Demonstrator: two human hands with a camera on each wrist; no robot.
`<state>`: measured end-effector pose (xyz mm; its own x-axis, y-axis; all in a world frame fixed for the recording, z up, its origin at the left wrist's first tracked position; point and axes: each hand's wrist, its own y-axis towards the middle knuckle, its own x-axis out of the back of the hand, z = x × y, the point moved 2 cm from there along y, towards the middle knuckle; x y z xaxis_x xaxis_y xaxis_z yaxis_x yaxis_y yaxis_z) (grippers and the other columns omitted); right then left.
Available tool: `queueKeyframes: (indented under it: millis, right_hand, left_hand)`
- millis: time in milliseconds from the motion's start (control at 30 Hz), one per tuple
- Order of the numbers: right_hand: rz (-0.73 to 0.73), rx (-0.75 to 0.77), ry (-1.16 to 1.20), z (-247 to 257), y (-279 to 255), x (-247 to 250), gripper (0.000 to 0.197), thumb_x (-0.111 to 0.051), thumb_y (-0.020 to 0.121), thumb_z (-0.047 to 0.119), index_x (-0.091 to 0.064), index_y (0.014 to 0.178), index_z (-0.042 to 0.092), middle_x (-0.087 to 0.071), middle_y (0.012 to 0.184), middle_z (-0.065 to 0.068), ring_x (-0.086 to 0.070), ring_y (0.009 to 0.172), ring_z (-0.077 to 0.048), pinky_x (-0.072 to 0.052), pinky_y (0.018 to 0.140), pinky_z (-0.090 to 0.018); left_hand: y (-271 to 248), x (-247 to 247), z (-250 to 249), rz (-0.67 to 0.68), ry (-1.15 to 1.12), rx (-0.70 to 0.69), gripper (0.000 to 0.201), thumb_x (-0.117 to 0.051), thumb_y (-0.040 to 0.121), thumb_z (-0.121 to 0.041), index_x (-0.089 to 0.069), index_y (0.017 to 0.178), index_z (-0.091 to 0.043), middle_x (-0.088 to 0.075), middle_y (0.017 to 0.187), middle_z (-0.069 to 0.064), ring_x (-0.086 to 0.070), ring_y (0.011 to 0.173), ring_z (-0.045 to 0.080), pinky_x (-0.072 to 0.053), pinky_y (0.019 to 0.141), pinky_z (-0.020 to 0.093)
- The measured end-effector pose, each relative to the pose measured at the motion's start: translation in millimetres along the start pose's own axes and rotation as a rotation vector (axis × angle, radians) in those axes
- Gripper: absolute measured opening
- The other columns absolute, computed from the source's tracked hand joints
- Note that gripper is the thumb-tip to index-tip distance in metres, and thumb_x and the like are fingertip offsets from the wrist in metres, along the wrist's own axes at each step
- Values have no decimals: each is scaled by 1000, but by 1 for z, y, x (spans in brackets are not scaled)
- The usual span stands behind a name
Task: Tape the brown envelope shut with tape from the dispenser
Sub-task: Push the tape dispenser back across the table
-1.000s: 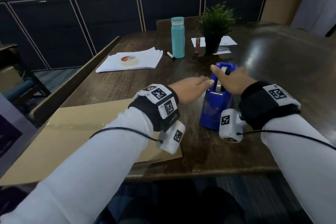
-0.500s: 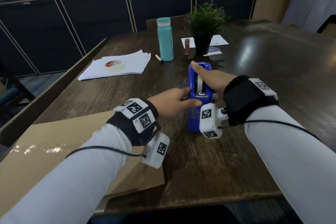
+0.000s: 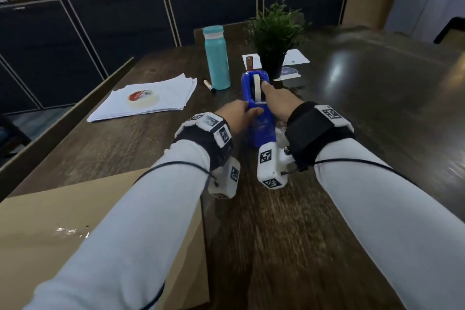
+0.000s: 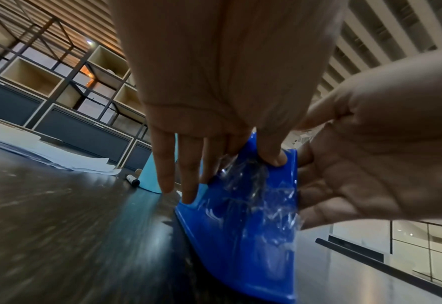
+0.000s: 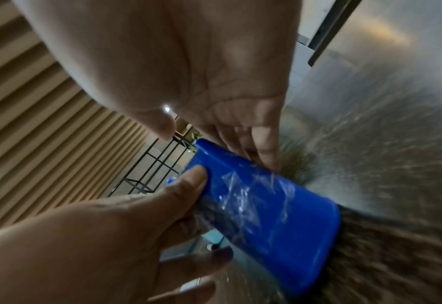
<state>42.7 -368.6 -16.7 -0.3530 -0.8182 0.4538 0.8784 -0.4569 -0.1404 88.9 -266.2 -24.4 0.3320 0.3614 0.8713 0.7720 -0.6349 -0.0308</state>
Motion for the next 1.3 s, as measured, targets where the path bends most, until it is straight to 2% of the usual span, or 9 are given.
queueKeyframes:
  millis: [133,233,433,633,767,867,1000,1167,1300]
  right_hand:
    - [-25,9,58,-6,20,5,50,-27,103,31,-50,132,-3,-54,131,-20,-53,109,-25,-39,107,-40]
    - [-19,-2,58,-6,33,7,44,-28,103,29,-58,115,-1,-55,127,-18,-54,113,-28,-39,107,-43]
    - [-118,14,-272,4,56,12,36,-32,100,0,-40,134,-8,-49,136,-26,-47,127,-37,-37,99,-37]
    - [-117,175,-535,15,80,10,36,-30,101,2,-41,134,-10,-45,141,-23,-44,130,-36,-35,102,-36]
    - [-115,170,-608,12,103,6,37,-25,102,3,-39,134,-9,-45,139,-26,-44,129,-37,-36,101,-38]
    - [-124,158,-600,12,112,4,38,-24,102,2,-39,135,-9,-43,140,-26,-43,129,-38,-36,102,-38]
    - [-147,162,-598,8,123,1,38,-25,101,5,-37,136,-5,-44,139,-26,-44,128,-38,-37,100,-40]
    - [-134,126,-559,8,125,-1,38,-26,101,6,-37,136,-4,-45,139,-27,-45,127,-38,-37,100,-41]
    - [-100,76,-519,15,108,5,40,-25,104,9,-33,140,-6,-39,145,-24,-39,134,-35,-30,106,-38]
  left_hand:
    - [29,-6,4,-54,59,30,43,-39,99,-42,-61,115,-9,-65,110,13,-61,97,26,-47,86,38]
    - [50,-4,6,-70,83,40,45,-39,99,-42,-60,113,-6,-65,109,16,-62,99,29,-47,85,38]
    - [86,1,12,-83,132,51,48,-38,100,-41,-60,110,1,-64,104,20,-54,84,24,-40,71,31]
    - [117,6,19,-96,185,67,40,-37,100,-41,-53,94,-5,-53,91,13,-49,82,23,-32,52,20]
    - [133,7,24,-105,185,65,51,-37,100,-42,-59,109,3,-60,101,20,-50,83,23,-35,59,27]
    - [140,7,25,-112,198,65,53,-36,100,-42,-59,109,5,-61,105,22,-49,83,23,-35,59,27]
    - [145,7,25,-109,230,69,53,-33,101,-41,-59,110,5,-62,113,23,-49,84,23,-35,73,30]
    - [140,8,21,-77,225,99,53,-32,102,-40,-59,114,4,-62,115,24,-50,86,26,-35,74,31]
    - [123,14,16,-94,251,116,56,-27,102,-43,-53,125,1,-52,102,16,-50,93,25,-33,68,30]
